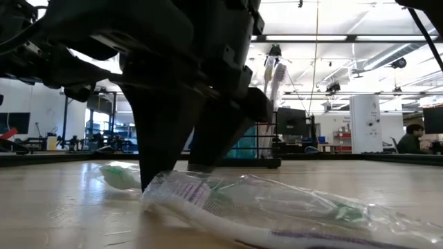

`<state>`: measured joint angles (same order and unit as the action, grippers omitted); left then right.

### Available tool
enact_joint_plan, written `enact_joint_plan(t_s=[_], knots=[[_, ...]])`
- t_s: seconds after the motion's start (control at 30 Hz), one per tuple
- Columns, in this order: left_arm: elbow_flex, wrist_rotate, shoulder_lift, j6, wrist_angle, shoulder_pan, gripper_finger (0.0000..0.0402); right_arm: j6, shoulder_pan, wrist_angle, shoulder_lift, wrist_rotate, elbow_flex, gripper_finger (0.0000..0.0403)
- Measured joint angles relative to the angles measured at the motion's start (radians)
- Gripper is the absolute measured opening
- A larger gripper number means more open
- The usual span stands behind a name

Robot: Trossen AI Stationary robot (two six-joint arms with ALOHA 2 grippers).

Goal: Pick & Place toothbrushing station
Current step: Put the green toothbrush into the wire organizer

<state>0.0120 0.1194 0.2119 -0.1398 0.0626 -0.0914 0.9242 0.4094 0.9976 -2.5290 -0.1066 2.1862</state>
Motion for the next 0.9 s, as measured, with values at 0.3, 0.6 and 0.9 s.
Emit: enact_joint_plan(t_s=[0.3,0.6,0.9], knots=[[0.0,0.001,0.0,-0.011,-0.007,0.0,0.0005,-0.04,-0.001,0.006,0.0,-0.063,-0.009,0.015],[0.0,0.004,0.0,-0.001,-0.007,0.0,0.0005,-0.2,0.001,-0.002,-0.003,-0.101,0.012,0.0025],[0.0,0.014,0.0,0.002,-0.011,0.0,0.0005,-0.304,0.011,-0.006,0.075,-0.28,0.035,0.0015]])
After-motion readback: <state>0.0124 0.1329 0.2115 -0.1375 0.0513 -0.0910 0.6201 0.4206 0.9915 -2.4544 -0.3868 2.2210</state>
